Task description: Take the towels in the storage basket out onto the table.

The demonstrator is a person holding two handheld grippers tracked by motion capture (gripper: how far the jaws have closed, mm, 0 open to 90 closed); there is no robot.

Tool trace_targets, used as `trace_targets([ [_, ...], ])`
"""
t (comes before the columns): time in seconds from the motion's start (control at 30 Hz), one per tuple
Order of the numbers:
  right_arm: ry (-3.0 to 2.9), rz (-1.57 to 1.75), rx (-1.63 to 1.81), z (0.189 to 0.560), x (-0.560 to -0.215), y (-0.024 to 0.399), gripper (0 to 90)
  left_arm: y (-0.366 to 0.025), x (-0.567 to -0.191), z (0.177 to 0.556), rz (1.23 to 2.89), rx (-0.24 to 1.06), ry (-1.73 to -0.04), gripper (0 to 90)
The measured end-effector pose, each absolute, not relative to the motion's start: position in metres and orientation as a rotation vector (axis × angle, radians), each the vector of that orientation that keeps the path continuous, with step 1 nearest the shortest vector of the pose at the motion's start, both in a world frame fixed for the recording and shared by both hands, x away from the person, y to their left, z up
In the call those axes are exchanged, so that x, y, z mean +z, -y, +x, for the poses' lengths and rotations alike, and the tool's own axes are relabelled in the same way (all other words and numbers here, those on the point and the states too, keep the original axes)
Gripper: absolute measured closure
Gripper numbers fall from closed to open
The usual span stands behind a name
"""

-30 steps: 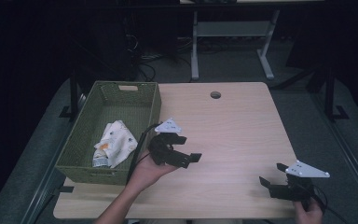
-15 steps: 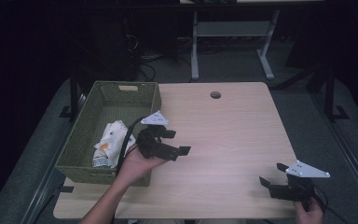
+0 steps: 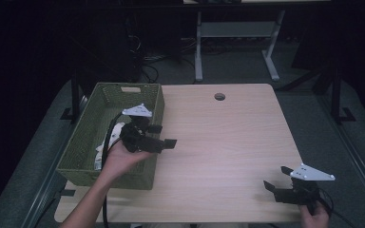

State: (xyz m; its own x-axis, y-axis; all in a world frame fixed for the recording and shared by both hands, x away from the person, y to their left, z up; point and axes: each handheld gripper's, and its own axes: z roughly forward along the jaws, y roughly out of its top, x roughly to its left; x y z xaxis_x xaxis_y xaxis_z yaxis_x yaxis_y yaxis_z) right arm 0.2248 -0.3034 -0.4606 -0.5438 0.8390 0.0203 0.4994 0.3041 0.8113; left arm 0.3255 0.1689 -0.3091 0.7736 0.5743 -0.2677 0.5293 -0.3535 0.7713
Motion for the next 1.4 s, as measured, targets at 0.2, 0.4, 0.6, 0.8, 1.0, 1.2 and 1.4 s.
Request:
trace_targets([
  [0.2,-2.170,1.191,1.126,0.224,-0.461,0.303,14.0,-0.193,-0.308,0.335,1.990,0.041,-0.849,17.1],
  [0.4,-2.171,1.194,1.127,0.224,-0.460,0.304,14.0,-0.218,-0.312,0.345,1.973,0.034,-0.913,17.7],
  [0.6,-2.165,1.191,1.133,0.223,-0.460,0.305,14.0,-0.236,-0.316,0.352,1.960,0.025,-0.965,19.3],
  [0.8,-2.177,1.176,1.138,0.223,-0.460,0.304,14.0,-0.252,-0.323,0.361,1.950,0.071,-1.054,17.3],
  [1.0,-2.200,1.157,1.128,0.223,-0.461,0.301,14.0,-0.269,-0.336,0.370,1.943,0.083,-1.142,17.4],
  [1.2,-2.193,1.144,1.142,0.222,-0.460,0.302,14.0,-0.283,-0.346,0.376,1.944,0.093,-1.215,17.8],
  [1.4,-2.200,1.132,1.146,0.222,-0.459,0.299,14.0,-0.291,-0.361,0.384,2.010,0.115,-1.309,17.6],
])
